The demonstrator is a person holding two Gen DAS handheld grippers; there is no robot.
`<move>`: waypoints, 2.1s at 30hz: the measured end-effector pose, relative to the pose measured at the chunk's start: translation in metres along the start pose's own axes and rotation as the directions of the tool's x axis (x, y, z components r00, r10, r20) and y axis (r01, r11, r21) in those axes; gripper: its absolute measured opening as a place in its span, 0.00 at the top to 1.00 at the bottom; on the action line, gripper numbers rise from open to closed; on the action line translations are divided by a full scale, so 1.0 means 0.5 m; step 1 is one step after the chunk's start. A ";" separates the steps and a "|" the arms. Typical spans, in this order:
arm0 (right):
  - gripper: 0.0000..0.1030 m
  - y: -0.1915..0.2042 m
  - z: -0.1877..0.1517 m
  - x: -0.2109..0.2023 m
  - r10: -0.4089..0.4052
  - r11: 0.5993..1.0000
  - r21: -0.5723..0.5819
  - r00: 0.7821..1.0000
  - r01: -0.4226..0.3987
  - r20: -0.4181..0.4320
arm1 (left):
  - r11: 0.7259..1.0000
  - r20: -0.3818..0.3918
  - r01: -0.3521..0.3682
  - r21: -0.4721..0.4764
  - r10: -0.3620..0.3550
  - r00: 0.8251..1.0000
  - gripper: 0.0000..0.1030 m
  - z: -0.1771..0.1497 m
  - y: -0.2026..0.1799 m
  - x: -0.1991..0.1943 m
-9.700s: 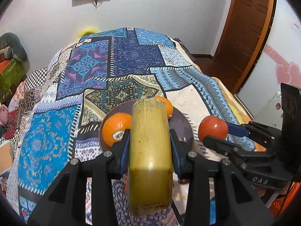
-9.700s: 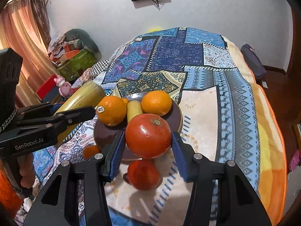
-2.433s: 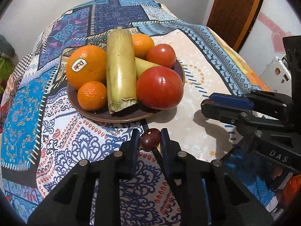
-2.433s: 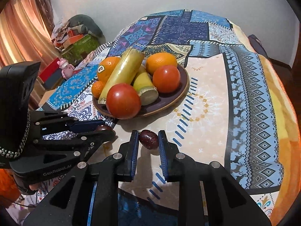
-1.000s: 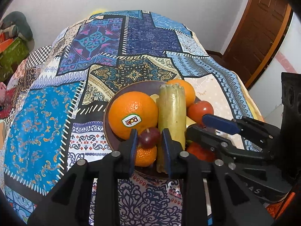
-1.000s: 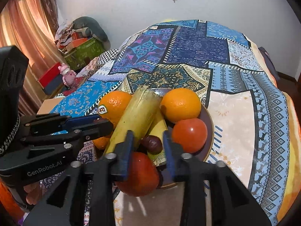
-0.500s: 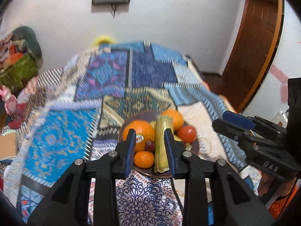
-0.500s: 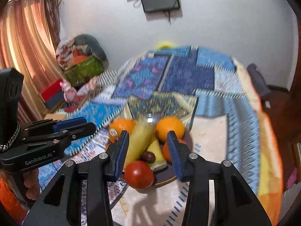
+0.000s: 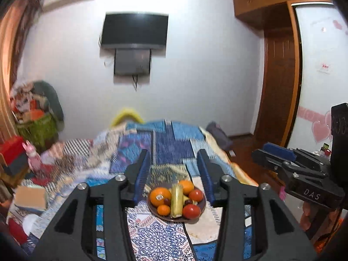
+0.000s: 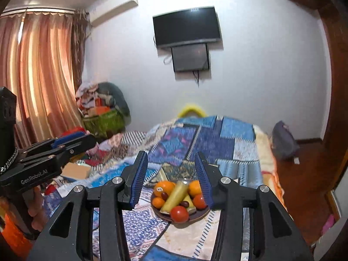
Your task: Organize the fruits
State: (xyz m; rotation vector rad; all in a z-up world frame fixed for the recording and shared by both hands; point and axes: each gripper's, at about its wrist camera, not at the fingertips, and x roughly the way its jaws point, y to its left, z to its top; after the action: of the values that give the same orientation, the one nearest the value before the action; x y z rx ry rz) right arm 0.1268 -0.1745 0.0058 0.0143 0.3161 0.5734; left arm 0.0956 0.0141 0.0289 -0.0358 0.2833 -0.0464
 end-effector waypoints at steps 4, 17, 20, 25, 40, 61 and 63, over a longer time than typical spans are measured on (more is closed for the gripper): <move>0.53 0.026 0.004 -0.049 -0.010 1.000 -0.010 0.999 0.011 0.051 | 1.000 0.053 0.010 0.007 -0.010 0.999 0.44 0.006 -0.014 -0.067; 0.00 0.067 -0.014 -0.112 -0.126 0.992 -0.009 0.979 0.130 0.158 | 1.000 0.114 -0.013 0.001 0.013 0.993 0.09 -0.009 -0.026 -0.151; 0.00 0.073 -0.019 -0.120 -0.154 0.987 -0.016 0.975 0.158 0.163 | 1.000 0.115 -0.023 0.005 0.023 0.993 0.04 -0.015 -0.027 -0.157; 0.00 0.076 -0.028 -0.130 -0.166 0.985 -0.014 0.973 0.170 0.163 | 1.000 0.113 -0.027 0.011 0.026 0.993 0.02 -0.026 -0.029 -0.159; 0.00 0.079 -0.034 -0.152 -0.182 0.982 -0.009 0.967 0.187 0.177 | 1.000 0.110 -0.024 0.015 0.023 0.994 0.00 -0.033 -0.032 -0.167; 0.00 0.083 -0.028 -0.156 -0.190 0.980 -0.020 0.965 0.196 0.181 | 1.000 0.097 -0.019 0.015 0.017 0.995 0.00 -0.038 -0.029 -0.163; 0.00 0.082 -0.029 -0.157 -0.189 0.980 -0.020 0.965 0.196 0.181 | 1.000 0.095 -0.015 0.014 0.014 0.995 0.00 -0.039 -0.028 -0.162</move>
State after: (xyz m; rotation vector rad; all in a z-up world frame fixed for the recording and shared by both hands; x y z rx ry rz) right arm 0.0384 -0.1829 0.0190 -0.0016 0.1298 0.3814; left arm 0.0120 0.0038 0.0333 -0.0209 0.1883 -0.0324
